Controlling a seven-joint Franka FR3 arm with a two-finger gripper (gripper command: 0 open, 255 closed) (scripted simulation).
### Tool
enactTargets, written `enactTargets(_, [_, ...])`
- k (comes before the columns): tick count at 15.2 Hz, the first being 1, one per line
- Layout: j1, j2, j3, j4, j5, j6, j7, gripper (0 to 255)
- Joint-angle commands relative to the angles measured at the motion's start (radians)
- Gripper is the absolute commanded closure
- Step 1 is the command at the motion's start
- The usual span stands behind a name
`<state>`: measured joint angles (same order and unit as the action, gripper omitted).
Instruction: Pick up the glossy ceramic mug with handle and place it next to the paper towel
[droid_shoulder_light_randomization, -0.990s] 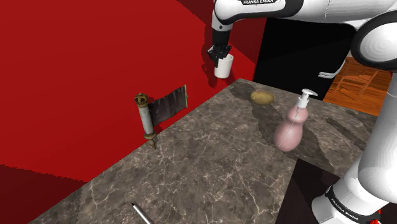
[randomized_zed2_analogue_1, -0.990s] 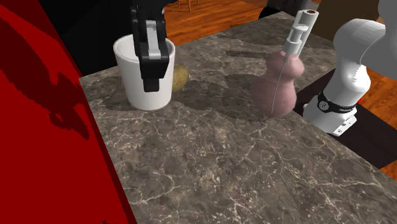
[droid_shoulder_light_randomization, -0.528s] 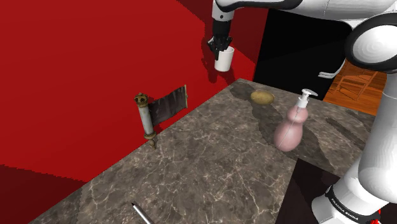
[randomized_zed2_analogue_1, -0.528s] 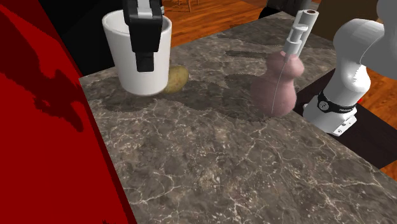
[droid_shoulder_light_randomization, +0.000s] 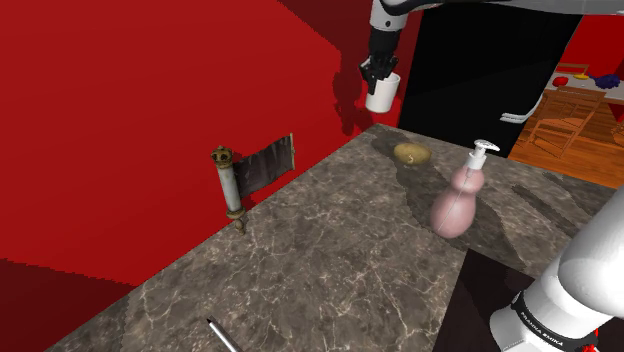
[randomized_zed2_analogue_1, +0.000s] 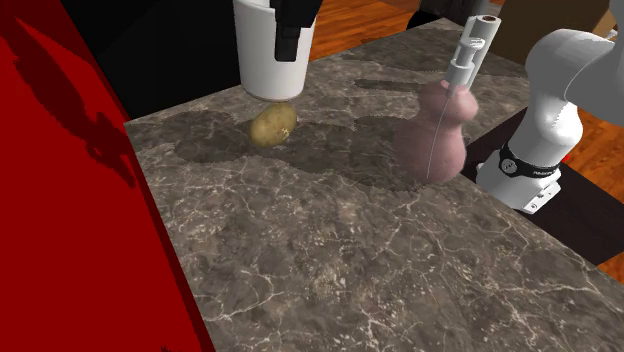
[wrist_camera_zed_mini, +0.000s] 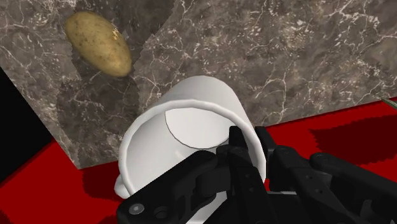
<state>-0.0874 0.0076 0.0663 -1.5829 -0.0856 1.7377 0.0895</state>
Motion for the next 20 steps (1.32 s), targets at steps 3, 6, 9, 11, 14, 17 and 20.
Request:
enactTargets(3, [-0.031, -0.134, -0.034, -0.158, 0.014, 0.029, -0.065, 255])
enactTargets(6, [-0.052, -0.221, -0.066, -0.253, 0.019, 0.04, -0.118, 255])
enactTargets(9, [-0.073, -0.303, -0.1, -0.334, 0.017, 0.044, -0.172, 255])
enactTargets(11, [-0.086, -0.353, -0.125, -0.382, 0.013, 0.044, -0.209, 255])
enactTargets(14, [-0.106, -0.425, -0.164, -0.445, 0.002, 0.039, -0.264, 255])
enactTargets(17, [-0.129, -0.49, -0.206, -0.497, -0.013, 0.03, -0.322, 255])
enactTargets(20, [-0.152, -0.548, -0.25, -0.538, -0.033, 0.018, -0.381, 255])
